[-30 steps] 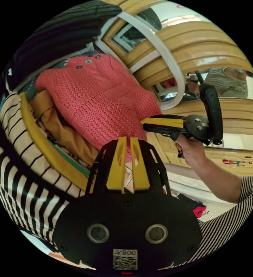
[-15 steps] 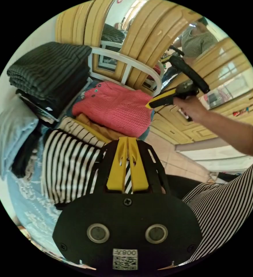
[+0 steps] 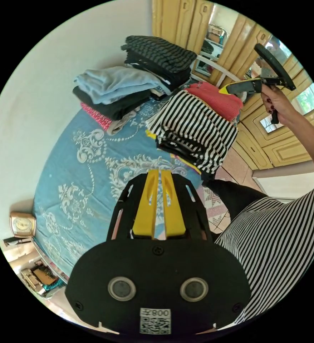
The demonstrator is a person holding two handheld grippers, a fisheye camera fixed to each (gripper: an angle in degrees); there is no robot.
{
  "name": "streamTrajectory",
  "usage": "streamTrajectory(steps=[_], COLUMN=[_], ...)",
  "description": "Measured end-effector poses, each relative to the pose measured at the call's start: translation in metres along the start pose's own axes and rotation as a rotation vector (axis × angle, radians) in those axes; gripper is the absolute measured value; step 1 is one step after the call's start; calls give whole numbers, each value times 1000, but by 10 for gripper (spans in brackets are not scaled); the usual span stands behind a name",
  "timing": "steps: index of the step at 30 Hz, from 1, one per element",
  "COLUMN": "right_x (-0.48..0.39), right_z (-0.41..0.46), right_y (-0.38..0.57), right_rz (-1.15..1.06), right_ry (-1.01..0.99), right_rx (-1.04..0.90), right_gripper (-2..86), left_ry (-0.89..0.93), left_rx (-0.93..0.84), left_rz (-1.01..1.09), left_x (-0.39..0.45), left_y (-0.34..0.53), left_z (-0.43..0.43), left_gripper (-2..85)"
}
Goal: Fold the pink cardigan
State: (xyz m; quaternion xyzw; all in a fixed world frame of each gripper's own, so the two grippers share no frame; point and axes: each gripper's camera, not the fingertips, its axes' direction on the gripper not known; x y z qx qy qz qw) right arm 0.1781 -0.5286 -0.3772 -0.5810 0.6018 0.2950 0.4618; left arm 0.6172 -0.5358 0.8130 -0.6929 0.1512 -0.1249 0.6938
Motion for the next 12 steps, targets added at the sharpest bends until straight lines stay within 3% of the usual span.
streamTrajectory(steps=[5,12], right_x=[-96,-159], right_z=[15,18], right_y=[-105,-270], right_rz=[-83,-121], right_ry=[-43,24], right_rx=[21,86], right_gripper=[60,63], left_ry=[54,64], left_rx=[-69,-223], left_rz=[-139,-213], left_x=[-90,-144], left_y=[92,152], left_z=[29,95], left_gripper=[4,4])
